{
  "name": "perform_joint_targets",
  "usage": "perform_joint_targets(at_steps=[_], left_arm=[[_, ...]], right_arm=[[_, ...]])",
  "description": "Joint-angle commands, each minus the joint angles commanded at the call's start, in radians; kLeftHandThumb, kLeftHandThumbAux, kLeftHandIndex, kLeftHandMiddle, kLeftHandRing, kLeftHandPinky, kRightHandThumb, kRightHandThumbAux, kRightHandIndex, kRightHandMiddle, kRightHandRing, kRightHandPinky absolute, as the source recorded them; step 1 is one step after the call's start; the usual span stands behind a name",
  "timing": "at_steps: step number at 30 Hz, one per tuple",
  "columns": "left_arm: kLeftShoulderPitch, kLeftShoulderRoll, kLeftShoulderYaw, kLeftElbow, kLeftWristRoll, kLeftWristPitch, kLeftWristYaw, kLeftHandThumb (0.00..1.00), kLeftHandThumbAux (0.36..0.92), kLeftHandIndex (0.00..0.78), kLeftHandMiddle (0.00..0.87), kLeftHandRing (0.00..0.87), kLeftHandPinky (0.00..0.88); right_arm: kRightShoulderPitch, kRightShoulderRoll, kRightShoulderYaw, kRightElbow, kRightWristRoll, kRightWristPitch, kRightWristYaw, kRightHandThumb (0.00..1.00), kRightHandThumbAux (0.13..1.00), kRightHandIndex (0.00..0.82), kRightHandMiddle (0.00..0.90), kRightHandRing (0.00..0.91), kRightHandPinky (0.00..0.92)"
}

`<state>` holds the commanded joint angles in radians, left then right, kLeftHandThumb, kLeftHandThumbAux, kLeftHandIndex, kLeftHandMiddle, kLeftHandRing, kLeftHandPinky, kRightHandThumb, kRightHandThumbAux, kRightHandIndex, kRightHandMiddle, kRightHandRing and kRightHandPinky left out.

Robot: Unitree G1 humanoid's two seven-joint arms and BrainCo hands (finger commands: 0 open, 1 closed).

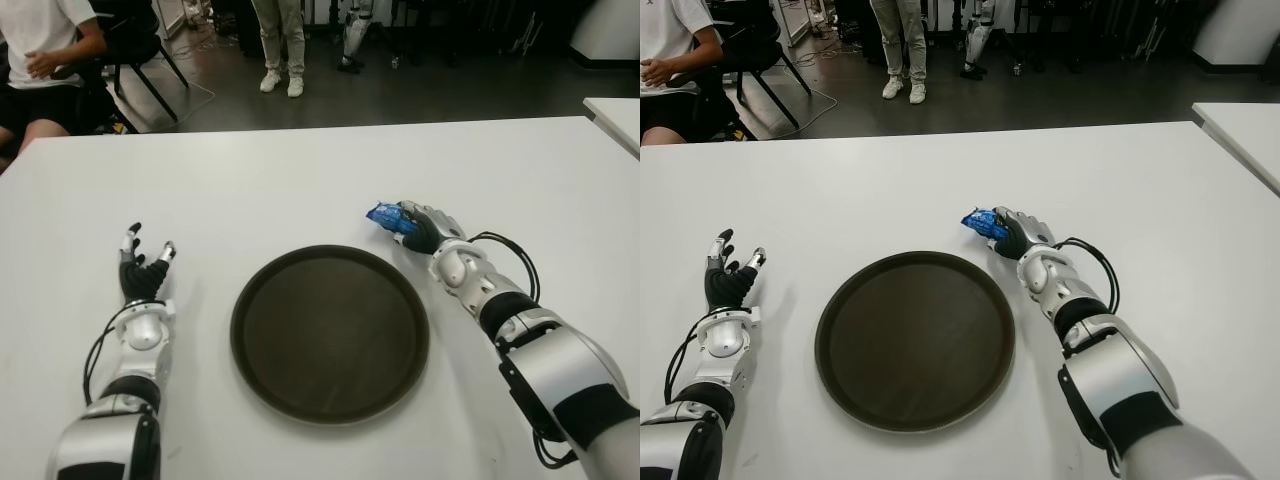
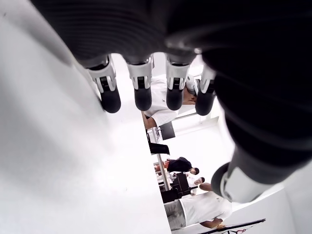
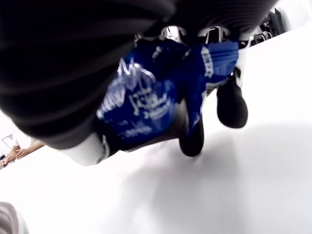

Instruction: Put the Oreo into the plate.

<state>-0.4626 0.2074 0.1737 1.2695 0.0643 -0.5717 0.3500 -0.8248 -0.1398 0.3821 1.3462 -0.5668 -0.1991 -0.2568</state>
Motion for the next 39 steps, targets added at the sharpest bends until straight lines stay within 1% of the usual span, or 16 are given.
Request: perform_joint_targets(at_steps=[1, 5, 12, 17, 20, 25, 30, 32, 36, 38, 39], left_arm=[[-0.001, 0.0, 0.001, 0.001, -0.001, 0.004, -0.001, 0.0, 0.689, 0.037, 0.035, 0.01, 0.007], [-0.003, 0.0, 0.002, 0.003, -0.002, 0.012, -0.004, 0.0, 0.679, 0.032, 0.024, 0.002, 0.001], [-0.007, 0.0, 0.006, 0.005, -0.007, 0.018, -0.01, 0.0, 0.679, 0.029, 0.025, 0.005, 0.009], [-0.011, 0.001, 0.007, 0.008, -0.005, 0.017, -0.006, 0.0, 0.683, 0.035, 0.038, 0.016, 0.016], [-0.013, 0.001, 0.007, 0.009, -0.005, 0.016, -0.003, 0.0, 0.694, 0.041, 0.041, 0.02, 0.018], [-0.014, 0.002, 0.008, 0.011, -0.005, 0.017, -0.003, 0.0, 0.69, 0.045, 0.041, 0.02, 0.02], [-0.014, 0.002, 0.006, 0.012, -0.001, 0.019, 0.006, 0.0, 0.69, 0.046, 0.046, 0.023, 0.022], [-0.015, 0.002, 0.007, 0.013, -0.002, 0.023, 0.006, 0.0, 0.692, 0.046, 0.049, 0.028, 0.026], [-0.016, 0.003, 0.007, 0.015, -0.002, 0.027, 0.006, 0.0, 0.69, 0.046, 0.054, 0.034, 0.031], [-0.017, 0.002, 0.006, 0.015, -0.002, 0.028, 0.007, 0.0, 0.693, 0.047, 0.056, 0.038, 0.033], [-0.017, 0.002, 0.006, 0.015, -0.002, 0.027, 0.007, 0.0, 0.694, 0.047, 0.056, 0.039, 0.034]], right_arm=[[0.0, 0.001, -0.004, 0.0, 0.003, 0.001, 0.001, 0.851, 0.67, 0.437, 0.612, 0.754, 0.714], [0.001, 0.004, -0.012, -0.003, 0.011, 0.0, 0.003, 0.854, 0.667, 0.441, 0.604, 0.775, 0.75], [0.004, 0.004, -0.019, -0.013, 0.025, -0.019, 0.001, 0.854, 0.666, 0.443, 0.596, 0.768, 0.755], [0.01, 0.005, -0.039, -0.022, 0.053, -0.043, 0.01, 0.853, 0.668, 0.443, 0.602, 0.781, 0.736], [0.01, 0.007, -0.052, -0.025, 0.067, -0.047, 0.019, 0.852, 0.669, 0.439, 0.599, 0.788, 0.754], [0.008, 0.01, -0.068, -0.031, 0.088, -0.049, 0.025, 0.85, 0.67, 0.433, 0.59, 0.791, 0.764], [-0.018, -0.002, -0.093, -0.053, 0.107, -0.058, 0.03, 0.85, 0.671, 0.427, 0.575, 0.799, 0.787], [-0.028, -0.008, -0.103, -0.062, 0.112, -0.06, 0.014, 0.851, 0.67, 0.426, 0.572, 0.804, 0.795], [-0.032, -0.011, -0.108, -0.068, 0.116, -0.064, -0.008, 0.853, 0.67, 0.427, 0.571, 0.809, 0.8], [-0.038, -0.018, -0.116, -0.073, 0.119, -0.071, -0.023, 0.853, 0.67, 0.428, 0.57, 0.811, 0.804], [-0.044, -0.026, -0.122, -0.08, 0.123, -0.077, -0.023, 0.854, 0.669, 0.428, 0.571, 0.811, 0.804]])
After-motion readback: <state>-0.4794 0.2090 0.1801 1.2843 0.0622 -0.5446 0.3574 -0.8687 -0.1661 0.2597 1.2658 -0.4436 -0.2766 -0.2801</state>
